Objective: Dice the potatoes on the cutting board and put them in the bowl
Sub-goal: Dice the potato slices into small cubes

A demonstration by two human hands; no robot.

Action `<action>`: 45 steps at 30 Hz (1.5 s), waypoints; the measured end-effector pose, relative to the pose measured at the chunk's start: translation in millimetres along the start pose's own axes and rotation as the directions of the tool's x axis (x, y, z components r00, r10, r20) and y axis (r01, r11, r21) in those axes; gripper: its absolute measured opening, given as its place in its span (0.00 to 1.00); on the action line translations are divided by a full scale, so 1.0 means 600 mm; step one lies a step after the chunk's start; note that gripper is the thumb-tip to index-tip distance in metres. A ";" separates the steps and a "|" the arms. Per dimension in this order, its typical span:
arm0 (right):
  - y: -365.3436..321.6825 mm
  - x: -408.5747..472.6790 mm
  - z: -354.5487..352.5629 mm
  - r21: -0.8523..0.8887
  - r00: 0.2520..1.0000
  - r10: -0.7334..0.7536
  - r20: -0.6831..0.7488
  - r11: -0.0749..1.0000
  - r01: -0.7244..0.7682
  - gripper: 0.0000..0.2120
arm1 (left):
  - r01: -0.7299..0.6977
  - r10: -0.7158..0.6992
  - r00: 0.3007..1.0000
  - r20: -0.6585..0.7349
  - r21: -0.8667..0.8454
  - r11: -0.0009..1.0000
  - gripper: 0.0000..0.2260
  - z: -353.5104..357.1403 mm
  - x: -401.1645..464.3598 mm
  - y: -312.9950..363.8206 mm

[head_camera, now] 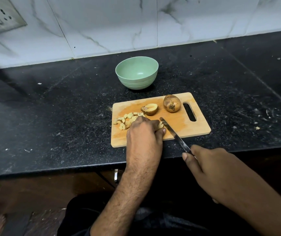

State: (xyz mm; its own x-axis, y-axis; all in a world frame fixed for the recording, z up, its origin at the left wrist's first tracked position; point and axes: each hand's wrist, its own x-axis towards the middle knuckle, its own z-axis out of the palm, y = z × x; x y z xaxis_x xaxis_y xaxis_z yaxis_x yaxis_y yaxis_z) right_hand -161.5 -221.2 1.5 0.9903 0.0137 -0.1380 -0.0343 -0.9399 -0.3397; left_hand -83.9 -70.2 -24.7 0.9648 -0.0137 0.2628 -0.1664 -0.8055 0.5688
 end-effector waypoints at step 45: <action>0.004 0.003 0.019 0.010 0.999 -0.044 -0.018 0.999 0.044 0.16 | 0.026 -0.024 0.999 0.044 -0.043 0.999 0.07 -0.010 0.012 -0.016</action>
State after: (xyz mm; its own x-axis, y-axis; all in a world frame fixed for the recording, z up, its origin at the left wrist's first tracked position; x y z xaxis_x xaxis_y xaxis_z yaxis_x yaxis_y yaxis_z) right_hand -161.4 -219.7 -10.2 0.9931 0.0487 -0.1065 0.0077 -0.9349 -0.3550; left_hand -76.7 -58.8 -23.6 0.9764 -0.0204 0.2149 -0.1502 -0.7791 0.6087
